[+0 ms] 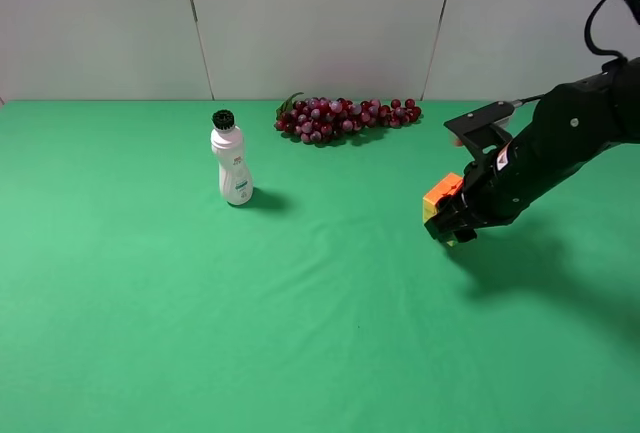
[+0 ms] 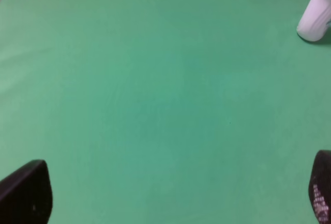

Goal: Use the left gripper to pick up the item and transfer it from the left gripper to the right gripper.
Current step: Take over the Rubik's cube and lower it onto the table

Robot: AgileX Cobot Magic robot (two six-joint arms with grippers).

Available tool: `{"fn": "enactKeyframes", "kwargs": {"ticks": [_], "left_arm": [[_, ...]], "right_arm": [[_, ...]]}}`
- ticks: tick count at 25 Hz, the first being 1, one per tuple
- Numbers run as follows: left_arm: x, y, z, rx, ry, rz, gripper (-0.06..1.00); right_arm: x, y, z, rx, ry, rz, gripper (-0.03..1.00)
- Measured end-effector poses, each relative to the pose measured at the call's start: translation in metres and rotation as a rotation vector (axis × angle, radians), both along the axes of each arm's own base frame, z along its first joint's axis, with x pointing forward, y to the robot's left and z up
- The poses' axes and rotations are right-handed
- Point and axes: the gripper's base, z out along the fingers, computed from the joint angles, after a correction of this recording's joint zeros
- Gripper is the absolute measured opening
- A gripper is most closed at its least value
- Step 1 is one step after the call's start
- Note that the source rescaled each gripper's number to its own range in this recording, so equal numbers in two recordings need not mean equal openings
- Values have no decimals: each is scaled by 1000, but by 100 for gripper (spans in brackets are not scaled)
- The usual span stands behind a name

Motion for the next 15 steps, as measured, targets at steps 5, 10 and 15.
{"fn": "enactKeyframes", "kwargs": {"ticks": [5, 10, 15], "left_arm": [[0, 0, 0, 0, 0, 0, 100], [0, 0, 0, 0, 0, 0, 100], [0, 0, 0, 0, 0, 0, 100]], "right_arm": [[2, 1, -8, -4, 12, 1, 0], [3, 1, -9, -1, 6, 1, 0], [3, 1, -9, -1, 6, 1, 0]]}}
